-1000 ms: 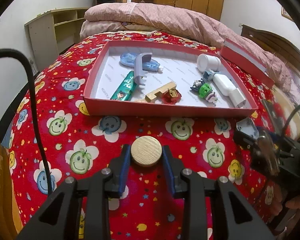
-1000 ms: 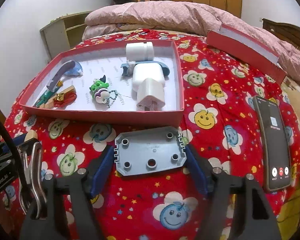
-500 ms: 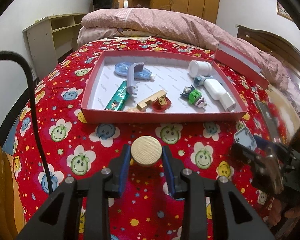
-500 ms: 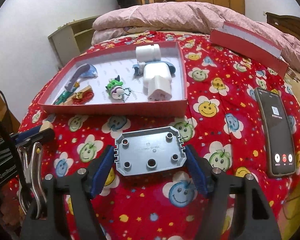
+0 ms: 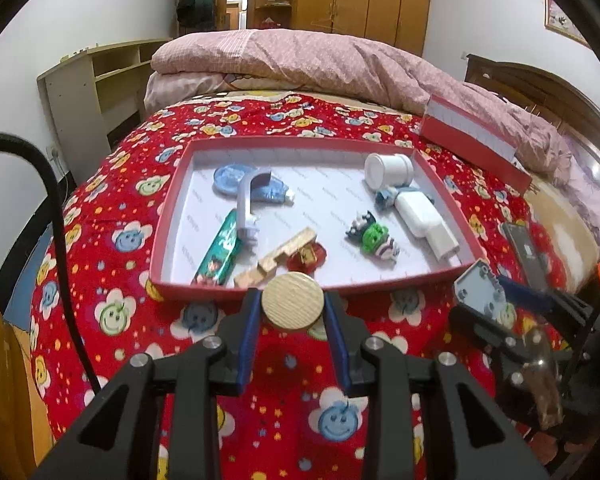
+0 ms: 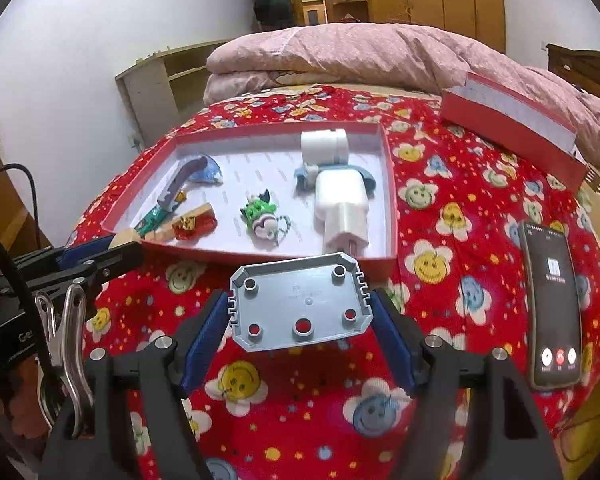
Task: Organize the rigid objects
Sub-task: 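Carry the plate with the right tool while the left tool carries the disc into the tray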
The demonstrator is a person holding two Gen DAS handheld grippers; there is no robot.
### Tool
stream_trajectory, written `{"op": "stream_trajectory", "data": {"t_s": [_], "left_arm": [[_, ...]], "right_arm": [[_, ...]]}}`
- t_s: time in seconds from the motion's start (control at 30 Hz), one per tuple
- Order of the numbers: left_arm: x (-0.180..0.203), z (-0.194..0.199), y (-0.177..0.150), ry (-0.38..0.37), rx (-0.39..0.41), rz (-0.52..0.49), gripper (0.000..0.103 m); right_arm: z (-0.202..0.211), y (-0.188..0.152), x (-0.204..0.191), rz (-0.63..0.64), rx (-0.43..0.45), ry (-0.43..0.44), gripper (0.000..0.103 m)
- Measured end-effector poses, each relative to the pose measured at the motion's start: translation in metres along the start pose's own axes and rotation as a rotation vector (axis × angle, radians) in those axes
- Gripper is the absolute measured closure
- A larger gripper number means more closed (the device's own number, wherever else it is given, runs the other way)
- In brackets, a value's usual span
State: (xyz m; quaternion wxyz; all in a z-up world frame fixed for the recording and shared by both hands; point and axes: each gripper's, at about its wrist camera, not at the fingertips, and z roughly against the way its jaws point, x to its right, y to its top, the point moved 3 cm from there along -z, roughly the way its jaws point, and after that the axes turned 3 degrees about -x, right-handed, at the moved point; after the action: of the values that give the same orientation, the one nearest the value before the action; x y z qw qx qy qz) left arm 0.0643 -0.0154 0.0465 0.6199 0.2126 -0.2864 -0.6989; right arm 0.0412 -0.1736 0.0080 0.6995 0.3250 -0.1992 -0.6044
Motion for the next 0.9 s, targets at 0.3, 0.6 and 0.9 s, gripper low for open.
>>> {"op": "stream_trajectory", "data": {"t_s": [0.3,0.6,0.9], "left_arm": [[-0.001,-0.017,0.030,0.011,0.007,-0.006,0.070],[-0.003,-0.040,0.057,0.042,0.013,-0.022,0.070],[-0.011,-0.066,0.073,0.072,0.000,-0.003,0.070]], "right_arm": [[-0.012,0.033,-0.004,0.030,0.009,0.012,0.031],[-0.033,0.063,-0.010,0.039,0.029,0.024,0.031],[-0.055,0.078,-0.007,0.036,0.021,0.017,0.031]]}}
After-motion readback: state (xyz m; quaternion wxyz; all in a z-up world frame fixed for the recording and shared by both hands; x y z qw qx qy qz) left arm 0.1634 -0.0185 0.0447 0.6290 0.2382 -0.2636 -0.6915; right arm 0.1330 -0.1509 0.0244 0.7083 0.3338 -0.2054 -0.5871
